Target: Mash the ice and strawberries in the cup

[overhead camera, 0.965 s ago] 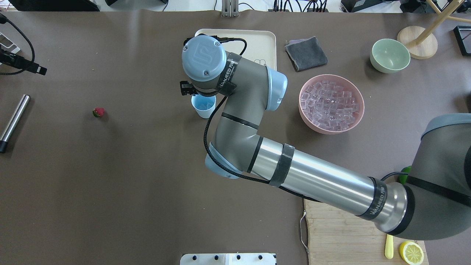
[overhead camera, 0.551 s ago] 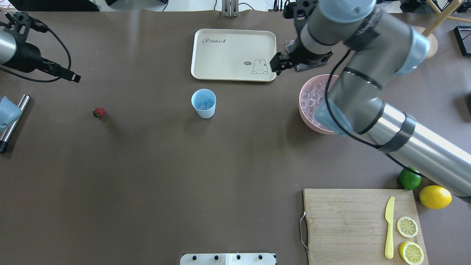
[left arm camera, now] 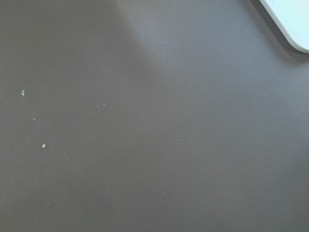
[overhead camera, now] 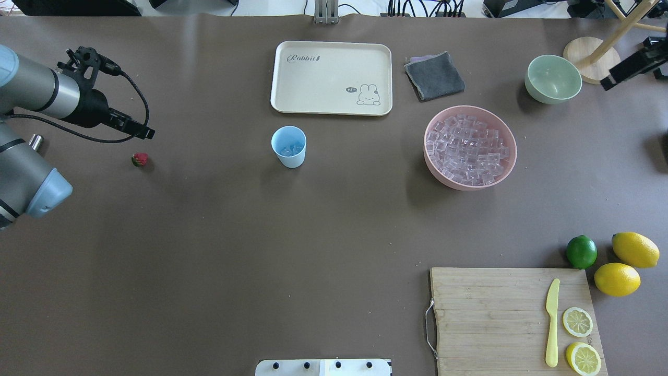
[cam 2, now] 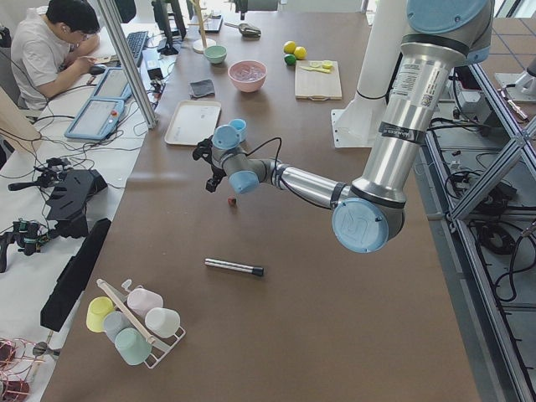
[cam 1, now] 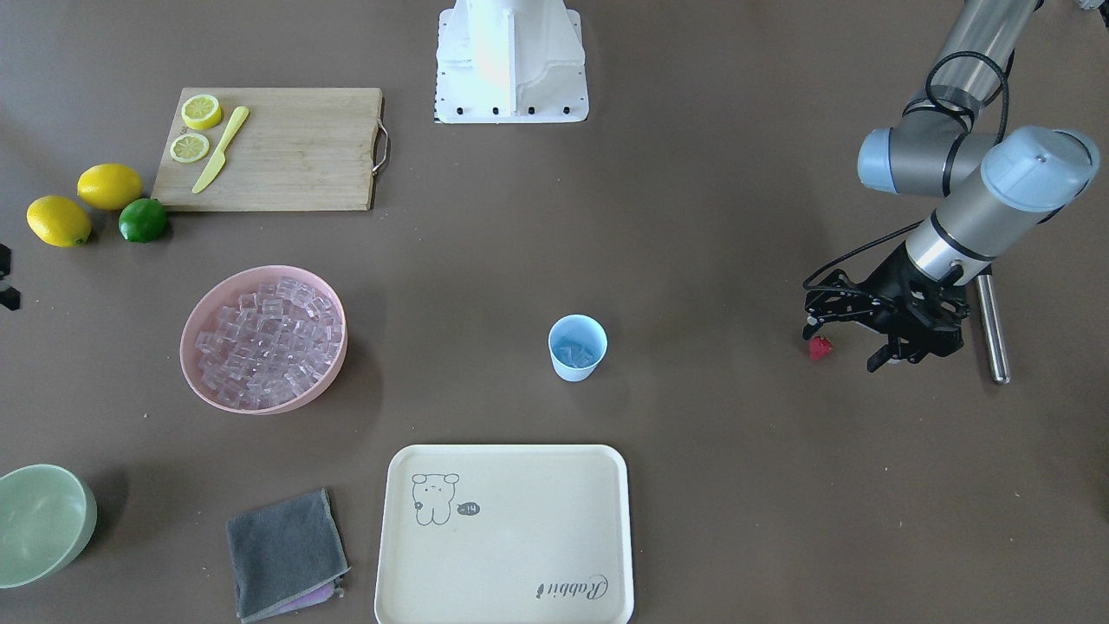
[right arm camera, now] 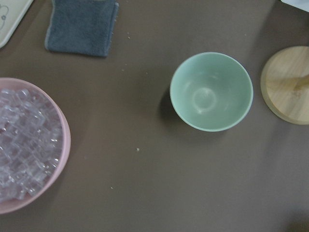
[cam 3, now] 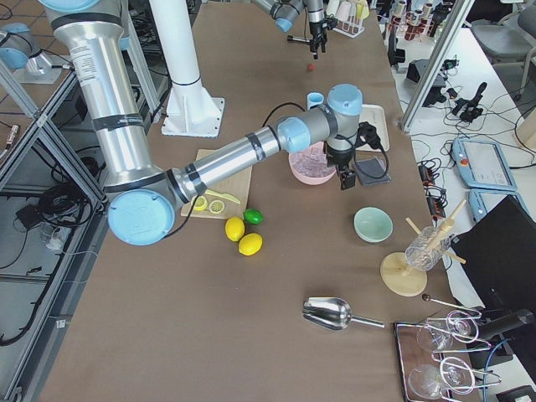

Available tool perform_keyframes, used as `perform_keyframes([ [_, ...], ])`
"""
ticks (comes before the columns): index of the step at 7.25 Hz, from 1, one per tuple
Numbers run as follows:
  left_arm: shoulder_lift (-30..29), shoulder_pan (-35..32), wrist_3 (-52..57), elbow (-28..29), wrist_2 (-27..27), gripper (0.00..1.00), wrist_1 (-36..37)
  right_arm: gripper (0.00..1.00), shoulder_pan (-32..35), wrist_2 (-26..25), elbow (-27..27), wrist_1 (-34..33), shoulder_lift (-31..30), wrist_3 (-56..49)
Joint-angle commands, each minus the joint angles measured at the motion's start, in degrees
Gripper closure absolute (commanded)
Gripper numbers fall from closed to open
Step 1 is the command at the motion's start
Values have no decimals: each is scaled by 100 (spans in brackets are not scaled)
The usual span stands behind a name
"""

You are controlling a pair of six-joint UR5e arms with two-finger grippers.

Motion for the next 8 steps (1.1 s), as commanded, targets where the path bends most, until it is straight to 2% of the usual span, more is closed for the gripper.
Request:
perform_keyframes([
  [1,35,268,19,46,275,3,24,2,860,510,-30,-30,-780,-1384],
  [2,53,268,10,116,275,3,33,2,1063,887,-31,-22,-913,-1492],
  [4,35,268,-78,414,258,3,24,2,1258,891,4,22,-1264,-2000],
  [6,26,277,-131,459,267,3,33,2,1373,874,31,31,-1309,-2038],
  [7,35,277,-122,459,275,20,33,2,1364,839,39,40,-1336,-2038],
  [8,87,277,-113,459,397,32,16,2,1373,864,48,66,-1353,-2038],
])
